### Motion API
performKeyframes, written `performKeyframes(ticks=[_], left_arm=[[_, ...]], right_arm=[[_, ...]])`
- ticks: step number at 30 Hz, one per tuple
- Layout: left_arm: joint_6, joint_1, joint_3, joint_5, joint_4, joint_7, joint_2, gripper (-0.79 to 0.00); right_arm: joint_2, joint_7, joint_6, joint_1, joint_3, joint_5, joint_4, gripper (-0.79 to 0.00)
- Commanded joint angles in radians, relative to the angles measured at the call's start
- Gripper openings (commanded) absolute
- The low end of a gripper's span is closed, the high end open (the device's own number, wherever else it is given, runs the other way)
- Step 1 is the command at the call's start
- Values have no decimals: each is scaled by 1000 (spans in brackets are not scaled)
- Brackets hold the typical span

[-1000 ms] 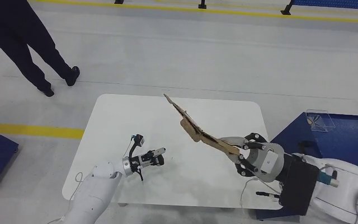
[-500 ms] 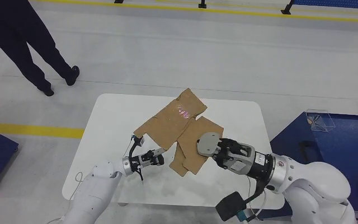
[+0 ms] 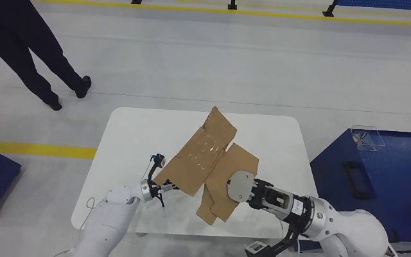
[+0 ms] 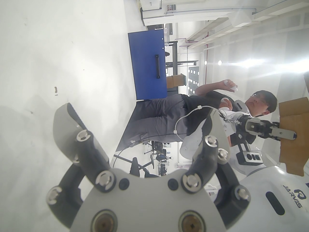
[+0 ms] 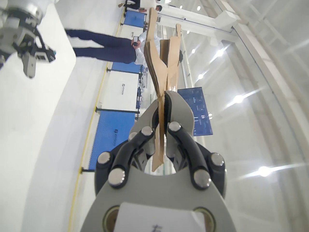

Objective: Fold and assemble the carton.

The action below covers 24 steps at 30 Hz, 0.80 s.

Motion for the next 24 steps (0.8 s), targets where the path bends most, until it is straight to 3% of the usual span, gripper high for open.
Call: performKeyframes(ticks=[1,6,10,13,18,24], left_arm=[[0,0,0,0,0,0,0,0],[0,0,0,0,0,0,0,0],[0,0,0,0,0,0,0,0],[0,0,0,0,0,0,0,0],[0,0,0,0,0,0,0,0],[0,0,0,0,0,0,0,0]], right_arm=[[0,-16,-134,6,84,298,0,-785],[3,35,-499,-41,272,895,0,-785],[9,209,-706,-151,329,1402,46,-785],[39,404,-707,-200,255,1721,87,-785],[101,756,-707,-190,118,2188,216,-785],[143,1034,-707,-167,22,2596,394,-785]])
